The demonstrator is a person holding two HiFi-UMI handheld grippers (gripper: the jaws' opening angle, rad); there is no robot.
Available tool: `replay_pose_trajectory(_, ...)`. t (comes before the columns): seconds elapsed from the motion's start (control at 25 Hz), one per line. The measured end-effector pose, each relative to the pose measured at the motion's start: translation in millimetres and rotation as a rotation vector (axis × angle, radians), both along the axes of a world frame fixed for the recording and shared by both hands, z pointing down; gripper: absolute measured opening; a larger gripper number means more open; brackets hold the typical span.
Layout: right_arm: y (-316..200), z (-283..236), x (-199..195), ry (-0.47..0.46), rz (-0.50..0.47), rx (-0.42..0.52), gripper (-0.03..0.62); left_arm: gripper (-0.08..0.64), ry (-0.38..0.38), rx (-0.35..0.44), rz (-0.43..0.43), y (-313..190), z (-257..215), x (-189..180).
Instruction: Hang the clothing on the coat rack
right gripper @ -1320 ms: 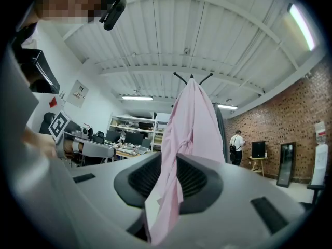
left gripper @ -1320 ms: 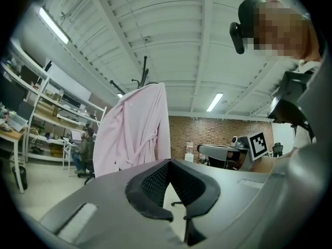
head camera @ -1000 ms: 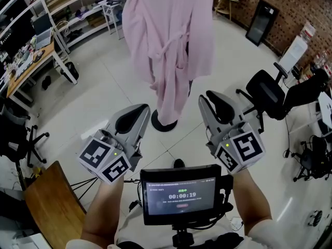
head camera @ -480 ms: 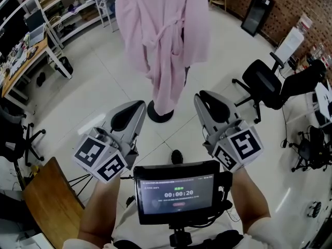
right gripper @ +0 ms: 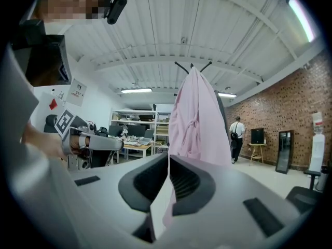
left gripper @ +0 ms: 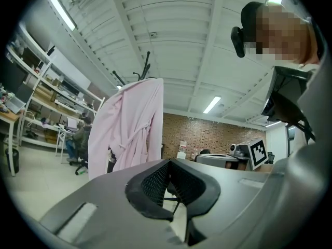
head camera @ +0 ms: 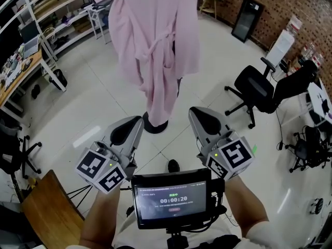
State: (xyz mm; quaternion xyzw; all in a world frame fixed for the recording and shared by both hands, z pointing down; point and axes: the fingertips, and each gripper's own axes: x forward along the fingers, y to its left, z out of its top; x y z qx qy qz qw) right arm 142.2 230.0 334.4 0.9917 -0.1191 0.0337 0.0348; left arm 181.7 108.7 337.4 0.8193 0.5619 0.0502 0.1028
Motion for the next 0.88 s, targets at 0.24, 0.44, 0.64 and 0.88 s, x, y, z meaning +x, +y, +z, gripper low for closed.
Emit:
replay_pose_trajectory(0.24, 0.1, -0.5, -0.6, -0.011, -0.002, 0.004, 0.005, 0.002, 0.006, 0.001, 0.009, 2.7, -2.3, -4.0)
replay_pose_trajectory(0.44, -3.9, 3.4, 1.2, -0.026, -0.005, 0.002, 0.005, 0.002, 0.001, -0.001, 0.016, 0.8, -0.3, -5.0)
replay_pose_trajectory(0.64, -1.9, 9.2, 1.8, -0.023, -0.003, -0.005, 0.005, 0.002, -0.009, -0.001, 0.019, -1.0, 4.7, -6.2)
replay_pose_trajectory(0.88, -3.5, 9.5, 2.7, -0.032, 0.003, -0.009, 0.005, 0.002, -0.018, -0.001, 0.023, -2.1, 6.0, -6.5)
